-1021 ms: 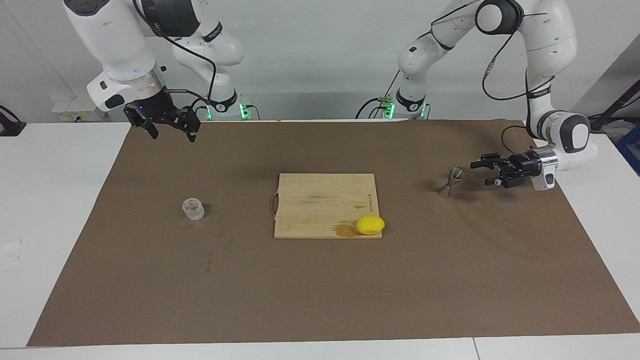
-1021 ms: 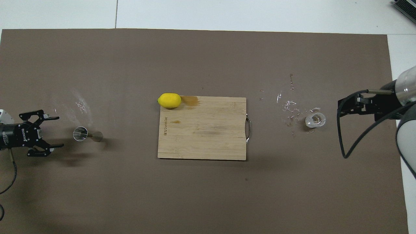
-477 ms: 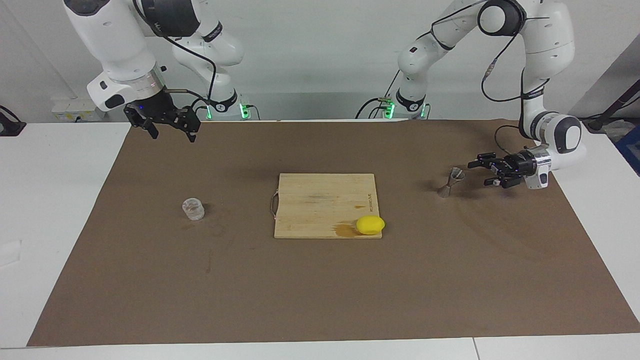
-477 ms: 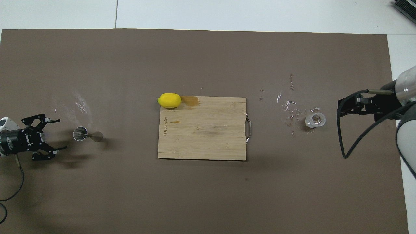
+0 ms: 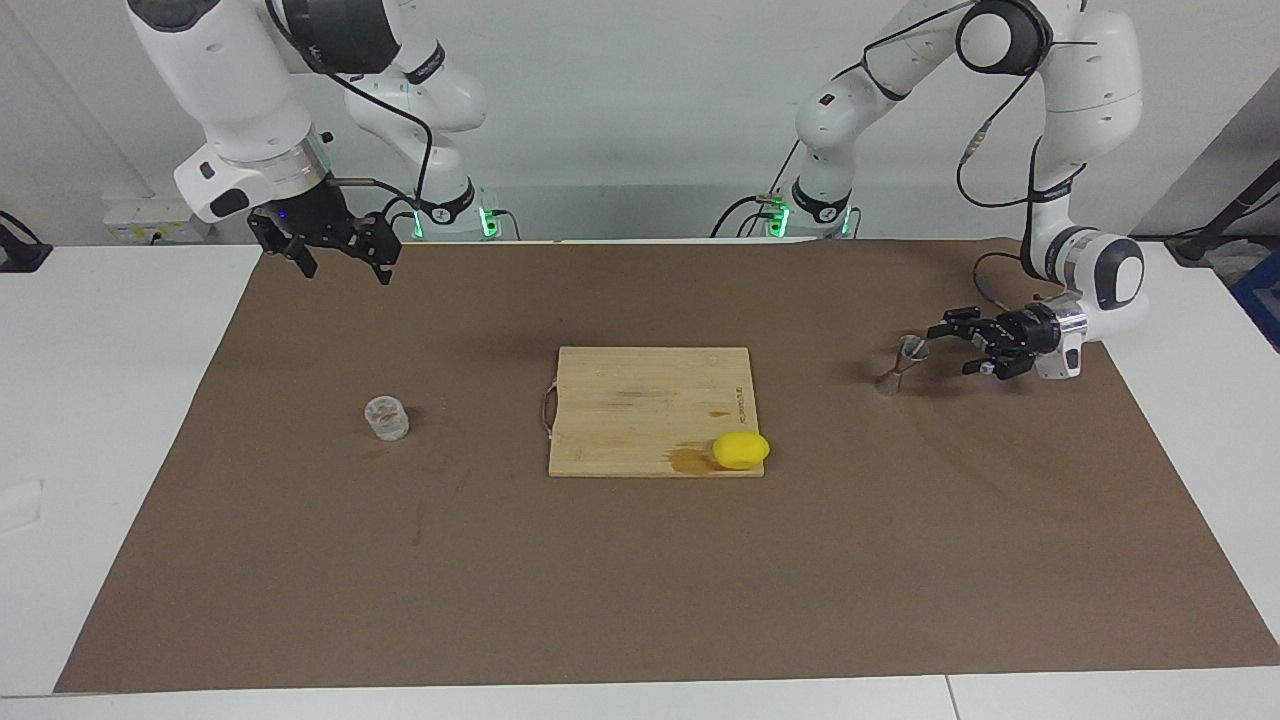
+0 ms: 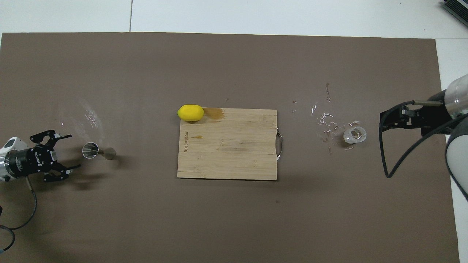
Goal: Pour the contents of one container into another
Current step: 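Close the left gripper around the small metal cup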
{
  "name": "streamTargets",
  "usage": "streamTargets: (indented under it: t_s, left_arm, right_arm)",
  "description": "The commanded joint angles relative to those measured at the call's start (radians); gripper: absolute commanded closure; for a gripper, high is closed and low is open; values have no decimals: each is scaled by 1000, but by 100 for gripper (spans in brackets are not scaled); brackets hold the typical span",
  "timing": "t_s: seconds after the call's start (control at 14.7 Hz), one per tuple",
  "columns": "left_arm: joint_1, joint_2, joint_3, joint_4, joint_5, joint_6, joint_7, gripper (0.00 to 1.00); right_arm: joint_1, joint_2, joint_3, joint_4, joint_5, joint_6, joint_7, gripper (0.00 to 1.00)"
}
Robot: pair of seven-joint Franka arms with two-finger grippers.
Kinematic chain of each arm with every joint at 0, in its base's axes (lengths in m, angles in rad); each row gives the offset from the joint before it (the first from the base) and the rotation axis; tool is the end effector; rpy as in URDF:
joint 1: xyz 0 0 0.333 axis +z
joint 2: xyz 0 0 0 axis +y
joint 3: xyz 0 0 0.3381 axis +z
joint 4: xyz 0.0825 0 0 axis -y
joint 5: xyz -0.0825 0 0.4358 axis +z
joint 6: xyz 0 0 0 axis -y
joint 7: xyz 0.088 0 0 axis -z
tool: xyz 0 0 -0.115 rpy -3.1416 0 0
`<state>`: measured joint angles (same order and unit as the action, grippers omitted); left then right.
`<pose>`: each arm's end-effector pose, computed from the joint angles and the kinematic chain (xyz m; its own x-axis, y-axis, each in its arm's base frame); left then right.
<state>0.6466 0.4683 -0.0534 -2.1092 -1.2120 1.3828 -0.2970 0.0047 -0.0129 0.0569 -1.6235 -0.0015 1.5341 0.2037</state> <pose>0.5041 0.1934 0.1974 0.2298 0.0503 -0.9719 0.9534 0.1890 0.2352 0.5947 0.0367 0.6158 0.9871 -0.1419 -0.0744 -0.1410 -0.9899 0.0177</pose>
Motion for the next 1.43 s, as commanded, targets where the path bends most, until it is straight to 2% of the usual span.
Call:
streamTargets:
  t_s: [0.0, 0.89, 1.36]
  left_arm:
    - [-31, -16, 15, -25, -24, 30, -4, 0]
    - [-131, -11, 21, -35, -54, 61, -13, 0]
    - [-133, -16, 27, -28, -53, 45, -105, 0]
  right_arm:
    - [-15, -9, 6, -4, 24, 0, -17, 0]
    - [-15, -9, 6, -4, 26, 0, -17, 0]
    - [-15, -9, 6, -4, 26, 0, -15, 0]
